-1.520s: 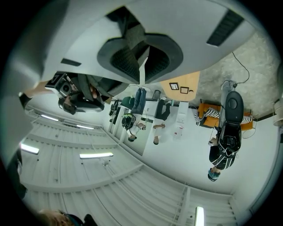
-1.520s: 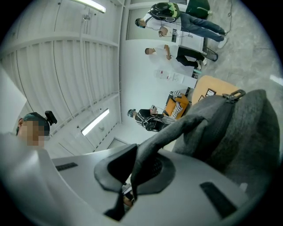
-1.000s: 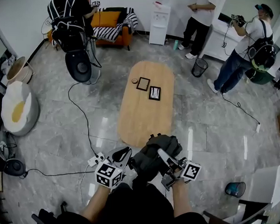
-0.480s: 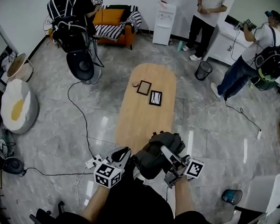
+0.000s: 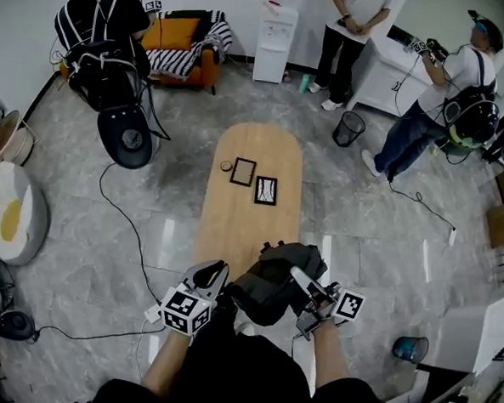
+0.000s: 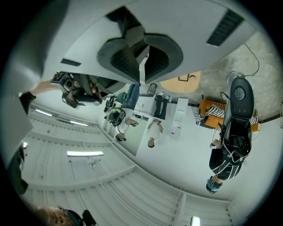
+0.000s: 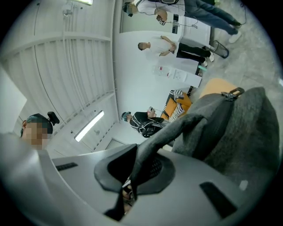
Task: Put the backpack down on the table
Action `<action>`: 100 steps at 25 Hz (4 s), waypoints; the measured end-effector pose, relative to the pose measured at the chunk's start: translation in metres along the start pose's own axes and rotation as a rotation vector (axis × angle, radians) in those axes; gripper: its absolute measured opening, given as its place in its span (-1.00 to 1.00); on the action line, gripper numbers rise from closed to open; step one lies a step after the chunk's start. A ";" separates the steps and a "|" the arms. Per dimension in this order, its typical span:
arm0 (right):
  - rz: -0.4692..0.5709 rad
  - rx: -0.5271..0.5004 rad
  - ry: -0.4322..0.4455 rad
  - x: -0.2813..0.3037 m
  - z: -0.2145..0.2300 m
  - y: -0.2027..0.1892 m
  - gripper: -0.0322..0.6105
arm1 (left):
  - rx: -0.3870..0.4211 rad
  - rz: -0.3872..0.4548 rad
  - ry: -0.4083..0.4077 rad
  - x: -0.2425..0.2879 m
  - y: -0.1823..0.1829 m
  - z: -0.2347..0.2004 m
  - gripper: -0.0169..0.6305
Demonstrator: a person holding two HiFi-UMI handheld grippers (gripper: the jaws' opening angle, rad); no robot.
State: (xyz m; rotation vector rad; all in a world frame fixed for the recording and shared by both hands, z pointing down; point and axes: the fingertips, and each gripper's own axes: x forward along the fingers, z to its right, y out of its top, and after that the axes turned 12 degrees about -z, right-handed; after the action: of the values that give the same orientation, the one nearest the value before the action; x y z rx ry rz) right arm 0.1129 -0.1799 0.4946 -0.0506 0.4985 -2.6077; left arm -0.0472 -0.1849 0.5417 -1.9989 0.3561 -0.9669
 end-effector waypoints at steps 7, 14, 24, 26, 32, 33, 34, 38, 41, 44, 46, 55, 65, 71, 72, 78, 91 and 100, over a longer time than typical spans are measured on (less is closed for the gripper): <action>0.016 -0.026 -0.054 0.023 0.006 0.023 -0.87 | -0.005 0.003 -0.083 0.005 0.016 -0.034 -0.81; -0.005 -0.027 -0.088 0.034 0.014 0.033 -0.87 | -0.042 0.023 -0.075 -0.005 0.016 -0.054 -0.81; -0.077 -0.004 -0.133 0.045 0.023 0.047 -0.87 | -0.125 0.081 -0.022 -0.016 0.016 -0.079 -0.81; -0.078 0.004 -0.138 0.047 0.029 0.048 -0.87 | -0.136 0.092 -0.011 -0.017 0.016 -0.088 -0.81; -0.105 0.010 -0.138 0.060 0.037 0.051 -0.87 | -0.157 0.106 0.007 -0.018 0.019 -0.097 -0.81; -0.115 0.010 -0.135 0.062 0.038 0.052 -0.87 | -0.161 0.104 0.014 -0.017 0.019 -0.097 -0.81; -0.124 0.009 -0.133 0.064 0.039 0.053 -0.87 | -0.165 0.103 0.021 -0.016 0.019 -0.098 -0.81; -0.156 0.011 -0.119 0.069 0.046 0.057 -0.87 | -0.168 0.096 0.047 -0.010 0.022 -0.098 -0.81; -0.177 0.003 -0.116 0.074 0.052 0.061 -0.87 | -0.164 0.092 0.057 -0.005 0.026 -0.099 -0.81; -0.196 -0.009 -0.125 0.087 0.063 0.073 -0.87 | -0.153 0.079 0.054 0.007 0.033 -0.106 -0.81; -0.213 -0.018 -0.131 0.092 0.068 0.080 -0.87 | -0.144 0.069 0.052 0.014 0.038 -0.106 -0.81; -0.308 -0.036 -0.159 0.099 0.087 0.087 -0.87 | -0.115 0.029 0.064 0.024 0.048 -0.083 -0.81; -0.343 0.052 -0.218 0.115 0.152 0.064 -0.87 | -0.136 -0.042 0.091 0.027 0.025 -0.084 -0.81; -0.321 0.126 -0.272 0.126 0.171 0.069 -0.87 | -0.138 -0.053 0.080 0.033 0.023 -0.083 -0.81; -0.323 0.118 -0.276 0.127 0.171 0.068 -0.86 | -0.134 -0.055 0.075 0.034 0.023 -0.083 -0.81; -0.324 0.044 -0.310 0.127 0.164 0.069 -0.62 | -0.109 -0.067 0.043 0.045 0.029 -0.080 -0.81; -0.369 0.032 -0.454 0.107 0.159 0.062 -0.35 | -0.071 -0.103 -0.035 0.064 0.031 -0.062 -0.81; -0.335 0.073 -0.336 0.159 0.152 0.050 -0.33 | -0.024 -0.143 -0.048 0.090 0.013 -0.052 -0.81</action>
State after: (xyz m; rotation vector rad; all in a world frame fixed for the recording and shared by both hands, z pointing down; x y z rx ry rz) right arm 0.0134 -0.3462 0.6100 -0.5831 0.2924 -2.8540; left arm -0.0252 -0.2737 0.5927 -2.0879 0.2013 -1.0045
